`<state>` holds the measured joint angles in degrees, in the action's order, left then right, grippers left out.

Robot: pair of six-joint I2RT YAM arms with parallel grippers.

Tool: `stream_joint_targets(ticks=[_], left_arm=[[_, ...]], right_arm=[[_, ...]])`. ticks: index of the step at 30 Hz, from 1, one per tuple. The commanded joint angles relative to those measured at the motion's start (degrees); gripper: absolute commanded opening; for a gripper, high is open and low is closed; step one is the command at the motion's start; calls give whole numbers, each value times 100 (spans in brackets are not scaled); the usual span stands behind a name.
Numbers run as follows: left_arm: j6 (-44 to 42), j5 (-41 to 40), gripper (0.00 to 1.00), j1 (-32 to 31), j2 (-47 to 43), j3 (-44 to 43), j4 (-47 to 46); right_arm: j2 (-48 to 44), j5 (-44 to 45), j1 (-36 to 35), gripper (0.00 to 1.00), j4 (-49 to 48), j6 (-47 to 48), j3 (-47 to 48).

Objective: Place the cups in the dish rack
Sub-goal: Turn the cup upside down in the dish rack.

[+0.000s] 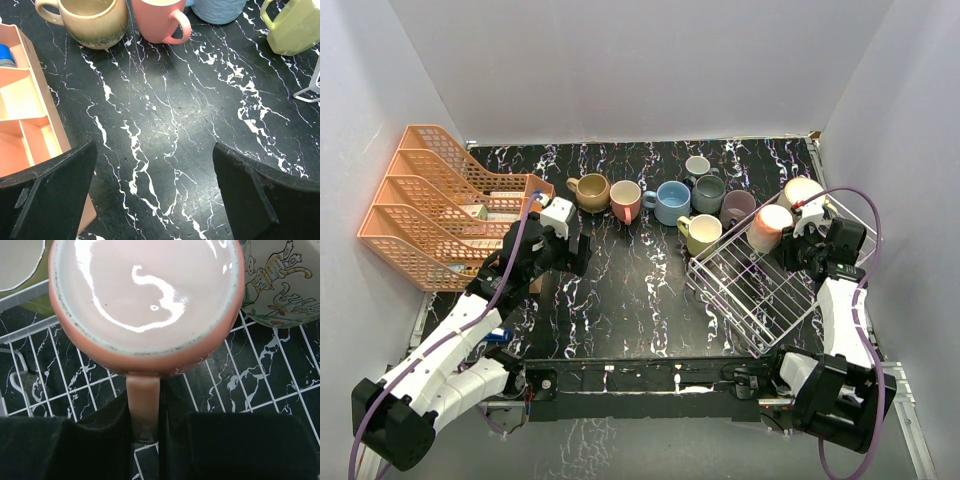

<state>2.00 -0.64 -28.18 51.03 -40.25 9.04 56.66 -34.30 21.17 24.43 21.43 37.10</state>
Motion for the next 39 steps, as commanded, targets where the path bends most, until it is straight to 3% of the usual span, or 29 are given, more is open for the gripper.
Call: stream_joint_targets(ticks=[1,25,39], left_arm=[[-87,-76,97,41,-14,52,-59],[-111,-128,97,41,70,54,-60],[-107,-129,97,41,131,61,-64]], right_arm=[[66,-117,28,8,-1243,-128,23],[807,1301,-622,8,-3214,-572,-554],[1346,1474,-737,11,-3788,-714,-567]])
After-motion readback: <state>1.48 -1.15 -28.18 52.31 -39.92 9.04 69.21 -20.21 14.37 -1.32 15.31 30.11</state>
